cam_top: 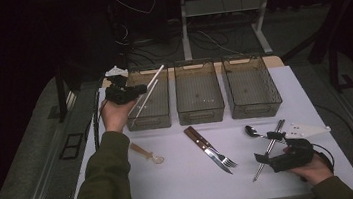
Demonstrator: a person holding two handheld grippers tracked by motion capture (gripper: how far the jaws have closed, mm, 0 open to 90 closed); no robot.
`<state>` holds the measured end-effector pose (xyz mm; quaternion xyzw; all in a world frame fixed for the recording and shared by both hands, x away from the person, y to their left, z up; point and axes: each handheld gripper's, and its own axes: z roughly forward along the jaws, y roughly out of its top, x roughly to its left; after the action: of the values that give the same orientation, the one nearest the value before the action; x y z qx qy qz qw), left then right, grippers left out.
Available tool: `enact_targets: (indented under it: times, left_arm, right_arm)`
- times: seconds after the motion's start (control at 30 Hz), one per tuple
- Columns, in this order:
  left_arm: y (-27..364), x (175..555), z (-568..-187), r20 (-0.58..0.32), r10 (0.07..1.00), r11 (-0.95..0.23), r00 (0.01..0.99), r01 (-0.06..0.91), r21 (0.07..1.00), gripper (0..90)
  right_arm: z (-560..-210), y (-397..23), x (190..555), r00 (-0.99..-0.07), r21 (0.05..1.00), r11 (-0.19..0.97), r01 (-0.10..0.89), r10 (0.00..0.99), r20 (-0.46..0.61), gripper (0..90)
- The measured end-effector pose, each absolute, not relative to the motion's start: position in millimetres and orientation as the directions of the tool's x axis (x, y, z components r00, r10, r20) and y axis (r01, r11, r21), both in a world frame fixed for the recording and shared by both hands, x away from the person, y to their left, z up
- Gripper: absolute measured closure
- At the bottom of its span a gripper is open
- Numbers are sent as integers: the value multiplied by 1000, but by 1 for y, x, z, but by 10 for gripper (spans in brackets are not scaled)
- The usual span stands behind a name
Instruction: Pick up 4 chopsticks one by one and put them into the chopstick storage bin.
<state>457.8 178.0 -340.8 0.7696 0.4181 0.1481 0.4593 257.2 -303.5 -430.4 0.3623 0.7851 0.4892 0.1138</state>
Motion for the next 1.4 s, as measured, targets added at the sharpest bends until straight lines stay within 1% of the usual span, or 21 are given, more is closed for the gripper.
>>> enact_targets:
  times: [0.17, 0.23, 0.4, 0.43, 0.5, 0.53, 0.6, 0.93, 1.2, 1.23, 1.3, 1.33, 1.4]
  left_arm:
    - [178, 479, -339, -139, 808, -216, 572, 507, 834, 840]
    - [179, 489, -343, -165, 825, -178, 541, 525, 832, 840]
    - [178, 506, -355, -166, 854, -169, 493, 564, 808, 840]
    - [179, 510, -358, -180, 860, -150, 478, 575, 805, 840]
    - [177, 513, -361, -201, 866, -119, 458, 579, 807, 840]
    - [177, 515, -362, -194, 868, -125, 457, 579, 806, 840]
    - [174, 517, -367, -210, 872, -105, 442, 588, 802, 839]
    - [159, 523, -383, -160, 887, -165, 434, 619, 768, 839]
    - [154, 524, -388, -137, 887, -185, 440, 613, 768, 829]
    - [153, 524, -388, -137, 887, -184, 441, 608, 772, 816]
    - [153, 524, -387, -116, 891, -196, 438, 603, 773, 697]
    - [153, 524, -387, -113, 892, -197, 438, 601, 775, 692]
    - [154, 523, -386, -117, 891, -197, 439, 605, 772, 653]
  right_arm:
    - [-429, -303, 256, -716, 855, 255, 452, 675, 177, 40]
    - [-429, -303, 256, -718, 855, 256, 451, 673, 177, 41]
    - [-429, -304, 256, -722, 860, 251, 445, 668, 179, 40]
    - [-428, -304, 256, -723, 860, 249, 445, 667, 180, 40]
    - [-428, -304, 256, -723, 861, 247, 445, 667, 183, 40]
    - [-428, -304, 256, -723, 861, 247, 445, 666, 182, 41]
    - [-428, -304, 256, -723, 861, 246, 445, 666, 183, 40]
    - [-428, -304, 256, -718, 861, 242, 447, 672, 184, 40]
    - [-428, -304, 255, -718, 862, 242, 446, 672, 183, 40]
    - [-428, -304, 256, -719, 863, 242, 444, 671, 182, 40]
    - [-428, -305, 255, -718, 863, 241, 444, 672, 181, 41]
    - [-428, -305, 255, -717, 864, 239, 444, 672, 183, 40]
    - [-428, -305, 255, -717, 864, 238, 444, 672, 183, 40]
